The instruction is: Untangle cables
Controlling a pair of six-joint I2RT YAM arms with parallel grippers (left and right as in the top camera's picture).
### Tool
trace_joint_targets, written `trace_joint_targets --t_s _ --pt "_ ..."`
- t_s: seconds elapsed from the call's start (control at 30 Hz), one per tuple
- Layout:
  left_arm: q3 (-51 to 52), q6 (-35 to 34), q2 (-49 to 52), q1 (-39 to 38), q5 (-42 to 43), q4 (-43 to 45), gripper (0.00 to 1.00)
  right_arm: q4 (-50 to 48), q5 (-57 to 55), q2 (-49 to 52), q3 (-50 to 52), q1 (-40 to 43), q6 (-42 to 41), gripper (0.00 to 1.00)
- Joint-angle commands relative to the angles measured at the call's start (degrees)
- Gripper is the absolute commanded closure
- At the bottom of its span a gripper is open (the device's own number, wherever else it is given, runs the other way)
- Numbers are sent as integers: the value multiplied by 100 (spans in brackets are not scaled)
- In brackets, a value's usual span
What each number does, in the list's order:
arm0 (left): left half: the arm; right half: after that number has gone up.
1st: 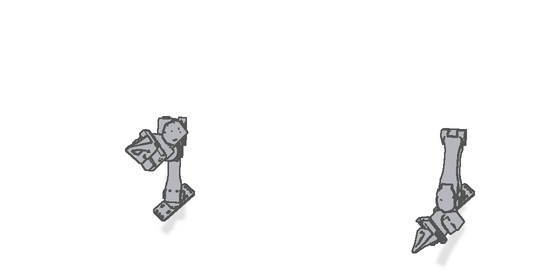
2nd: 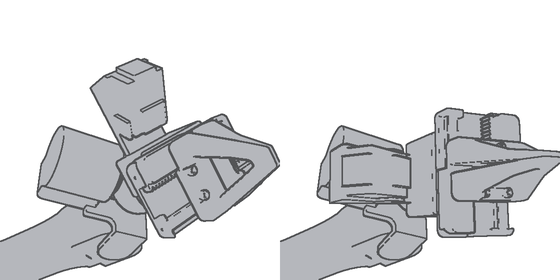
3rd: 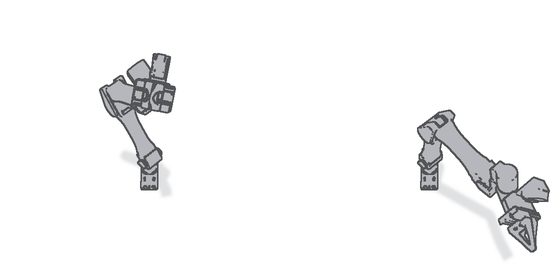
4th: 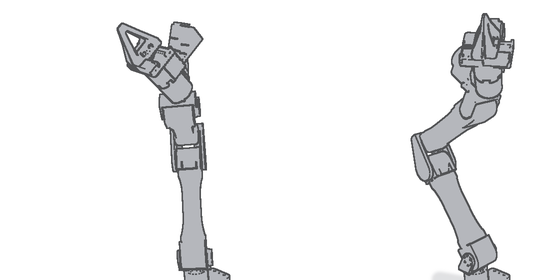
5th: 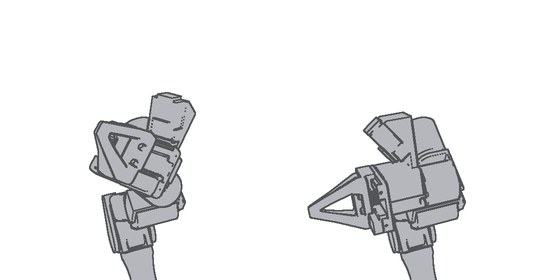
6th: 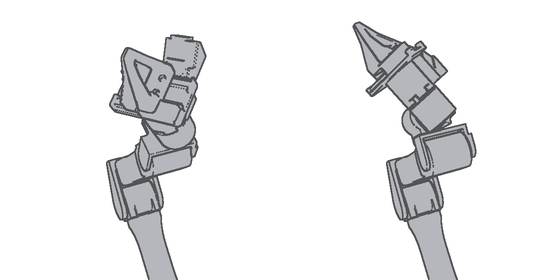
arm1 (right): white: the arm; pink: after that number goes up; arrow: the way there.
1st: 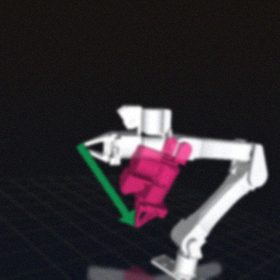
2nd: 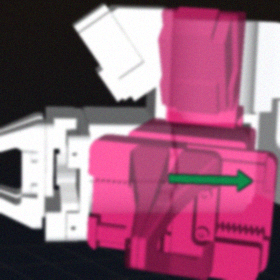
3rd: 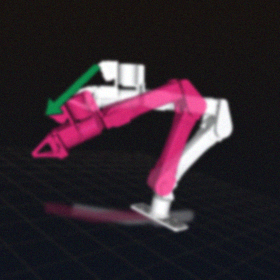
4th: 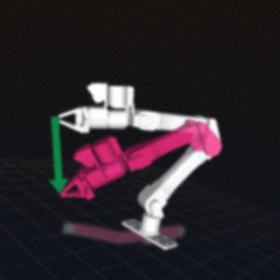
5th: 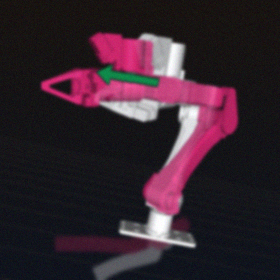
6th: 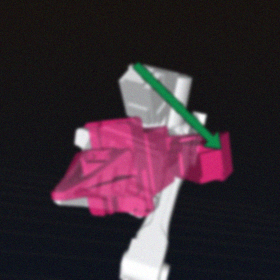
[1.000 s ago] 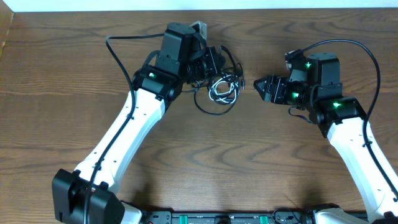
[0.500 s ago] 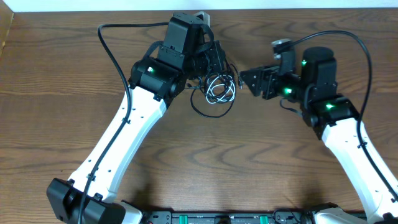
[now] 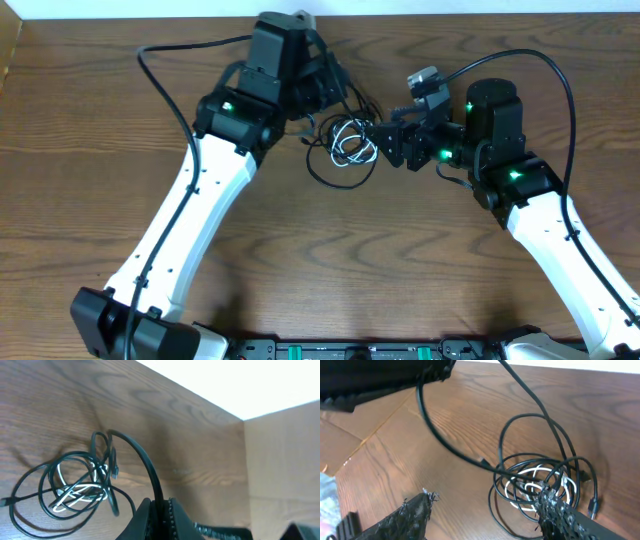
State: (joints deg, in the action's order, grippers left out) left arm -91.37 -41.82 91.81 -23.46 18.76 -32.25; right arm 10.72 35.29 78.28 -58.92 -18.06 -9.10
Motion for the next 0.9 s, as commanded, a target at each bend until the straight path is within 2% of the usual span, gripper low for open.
trace_joint_targets --t_s 0.0,0.17,0.23,0.4,0.5,0.6,0.67,0.87 --pt "-125 -367 -87 31 382 114 93 -74 109 74 -48 -157 374 34" --pt "-125 -813 -87 20 944 236 92 -387 -195 339 -48 -363 385 37" --pt "-125 -940 -87 17 1143 254 93 -621 -199 483 -48 -378 385 41" --pt "-125 -999 -87 15 1572 256 92 -975 -787 682 -48 -378 35 62" --pt "-125 -994 -87 15 1578 254 93 -990 -1115 686 -48 -374 -146 79" --pt "-125 -994 -87 15 1574 258 92 -968 -1121 682 -48 -352 -243 88" --pt "-125 -988 -87 15 1515 256 93 -918 -1121 680 -48 -332 -400 99" --pt "-122 -511 -85 15 1309 184 93 -538 -1095 669 -48 -144 -721 99"
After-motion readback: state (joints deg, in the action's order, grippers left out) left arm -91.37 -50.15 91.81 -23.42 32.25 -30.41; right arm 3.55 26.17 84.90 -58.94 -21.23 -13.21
